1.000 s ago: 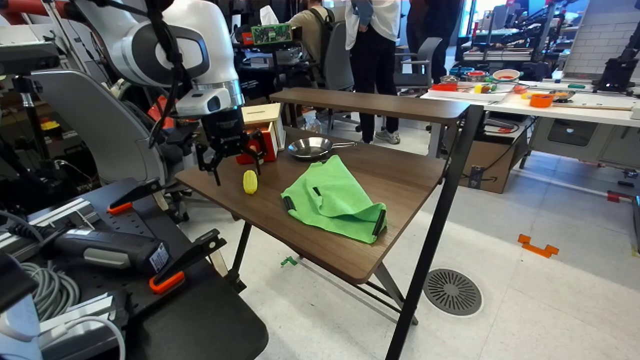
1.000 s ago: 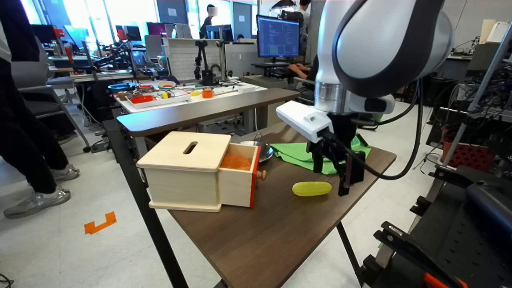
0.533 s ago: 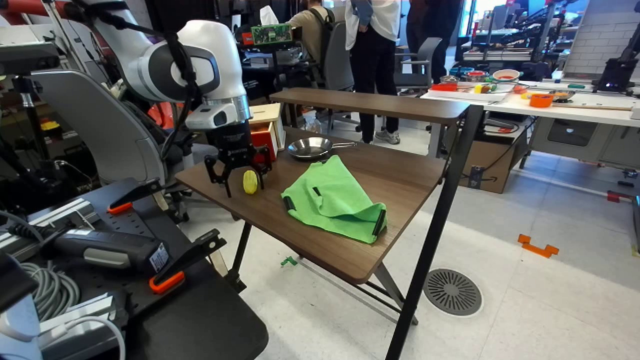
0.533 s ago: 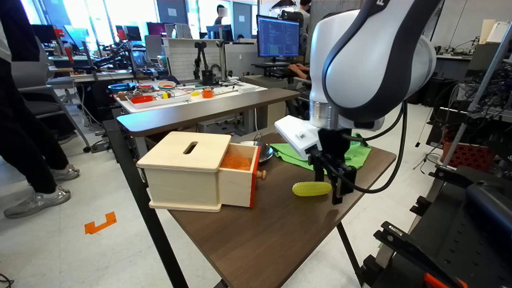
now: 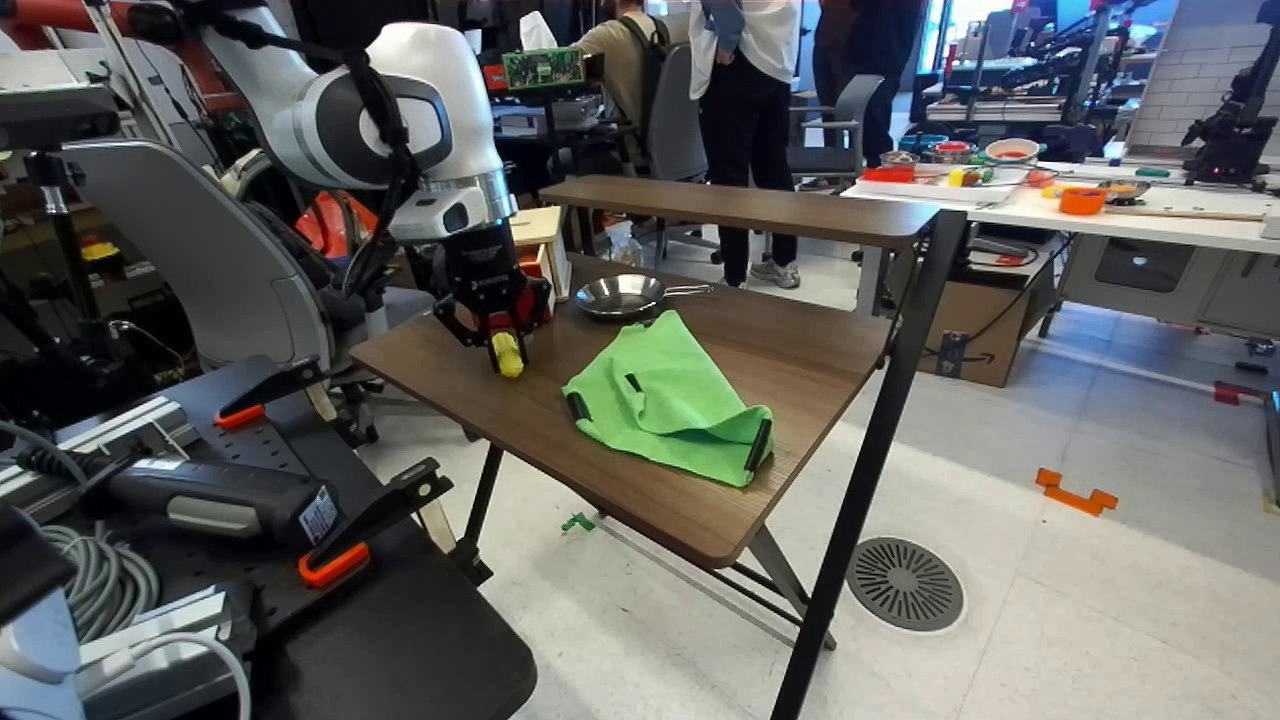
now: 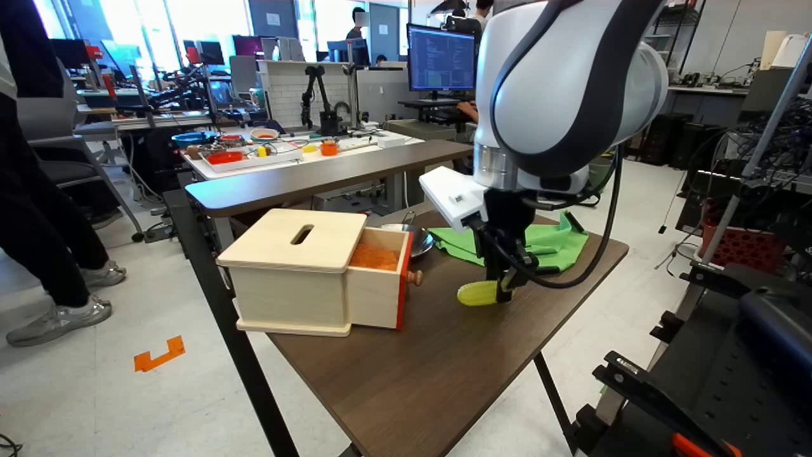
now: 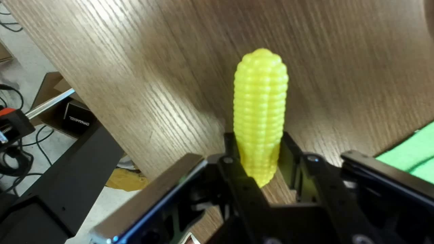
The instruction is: Fold the cloth on the table and put the cob on the pan
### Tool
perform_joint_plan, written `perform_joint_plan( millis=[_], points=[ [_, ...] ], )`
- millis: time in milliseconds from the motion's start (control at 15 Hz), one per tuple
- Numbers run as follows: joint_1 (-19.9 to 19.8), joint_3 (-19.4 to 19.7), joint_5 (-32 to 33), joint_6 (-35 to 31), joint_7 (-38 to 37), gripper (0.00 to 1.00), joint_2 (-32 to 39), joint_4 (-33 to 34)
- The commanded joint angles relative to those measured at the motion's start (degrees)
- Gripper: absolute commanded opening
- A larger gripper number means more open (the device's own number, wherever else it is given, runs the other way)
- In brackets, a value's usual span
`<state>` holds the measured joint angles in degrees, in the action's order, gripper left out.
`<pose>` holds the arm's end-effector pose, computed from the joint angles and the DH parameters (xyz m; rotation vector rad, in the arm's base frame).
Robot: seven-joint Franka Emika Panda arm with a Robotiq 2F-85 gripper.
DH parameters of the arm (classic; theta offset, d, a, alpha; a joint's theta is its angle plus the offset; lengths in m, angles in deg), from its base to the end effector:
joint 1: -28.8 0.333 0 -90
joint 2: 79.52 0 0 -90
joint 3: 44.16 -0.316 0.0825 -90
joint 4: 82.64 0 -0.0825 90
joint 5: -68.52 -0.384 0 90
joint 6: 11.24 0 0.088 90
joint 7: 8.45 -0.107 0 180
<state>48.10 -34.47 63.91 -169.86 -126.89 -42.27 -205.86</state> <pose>0.5435 0.0828 0.0958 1.7441 -2.5504 0.0891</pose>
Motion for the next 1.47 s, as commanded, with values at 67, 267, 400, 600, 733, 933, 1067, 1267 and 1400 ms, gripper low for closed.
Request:
perform_joint_plan(
  millis=[67, 267, 400, 600, 733, 933, 1067, 1267, 1400],
  points=[
    [-1.0, 0.1, 0.9, -0.6, 0.8, 0.08, -3.9, -0.7],
    [-3.0, 0.7, 1.1, 0.8, 1.9, 0.08, -5.5, 0.8],
    [-3.9, 1.9, 1.8, 1.4, 2.2, 0.08, -6.0, 2.3],
    [-5.2, 3.3, 3.2, 2.6, 2.4, 0.08, -4.9, 6.5],
    [-5.8, 3.6, 4.5, 3.6, 2.3, 0.08, -3.6, 9.4],
    [-6.3, 3.0, 5.7, 5.9, 2.4, 0.08, -1.1, 14.1],
    [-6.4, 2.5, 6.1, 7.3, 2.5, 0.08, 1.2, 17.5],
    [-6.7, 1.6, 5.9, 9.3, 3.1, 0.08, 5.5, 23.2],
    [-6.6, 1.0, 5.7, 10.0, 3.4, 0.08, 8.0, 26.6]
  ],
)
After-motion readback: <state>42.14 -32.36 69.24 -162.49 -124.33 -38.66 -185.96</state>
